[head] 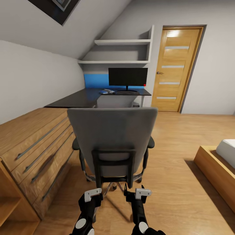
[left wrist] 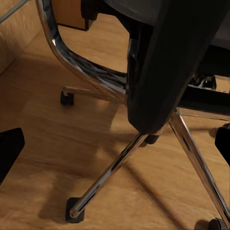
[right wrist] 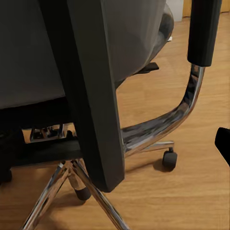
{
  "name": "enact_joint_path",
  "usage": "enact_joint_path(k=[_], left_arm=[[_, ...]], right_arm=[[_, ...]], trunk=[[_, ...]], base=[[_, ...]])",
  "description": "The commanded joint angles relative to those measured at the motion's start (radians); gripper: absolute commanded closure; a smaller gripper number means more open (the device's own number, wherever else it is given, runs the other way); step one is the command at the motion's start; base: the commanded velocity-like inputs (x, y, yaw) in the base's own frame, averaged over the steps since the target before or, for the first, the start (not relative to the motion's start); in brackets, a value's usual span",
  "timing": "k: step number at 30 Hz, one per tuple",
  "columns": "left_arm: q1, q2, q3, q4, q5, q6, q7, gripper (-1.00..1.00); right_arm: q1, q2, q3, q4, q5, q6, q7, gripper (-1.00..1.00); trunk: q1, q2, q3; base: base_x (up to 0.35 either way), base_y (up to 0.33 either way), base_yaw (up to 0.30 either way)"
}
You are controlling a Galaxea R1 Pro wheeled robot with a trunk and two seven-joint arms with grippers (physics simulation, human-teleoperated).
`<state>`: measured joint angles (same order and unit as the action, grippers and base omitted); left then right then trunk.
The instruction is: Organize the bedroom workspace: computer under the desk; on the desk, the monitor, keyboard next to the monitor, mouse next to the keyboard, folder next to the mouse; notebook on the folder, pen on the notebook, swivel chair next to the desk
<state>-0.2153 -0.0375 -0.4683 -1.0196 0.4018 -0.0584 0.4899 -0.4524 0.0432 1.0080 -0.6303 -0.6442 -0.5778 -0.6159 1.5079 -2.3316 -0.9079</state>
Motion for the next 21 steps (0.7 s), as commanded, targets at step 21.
enact_joint_path(k=[21], left_arm=[[-0.001, 0.000, -0.004, 0.000, 0.003, -0.007, 0.006, -1.00]], right_arm=[[0.001, -0.008, 0.022, 0.024, 0.061, -0.005, -0.001, -1.00]], trunk=[[0.000, 0.000, -0.001]], base=[[0.083, 0.000, 0.000]])
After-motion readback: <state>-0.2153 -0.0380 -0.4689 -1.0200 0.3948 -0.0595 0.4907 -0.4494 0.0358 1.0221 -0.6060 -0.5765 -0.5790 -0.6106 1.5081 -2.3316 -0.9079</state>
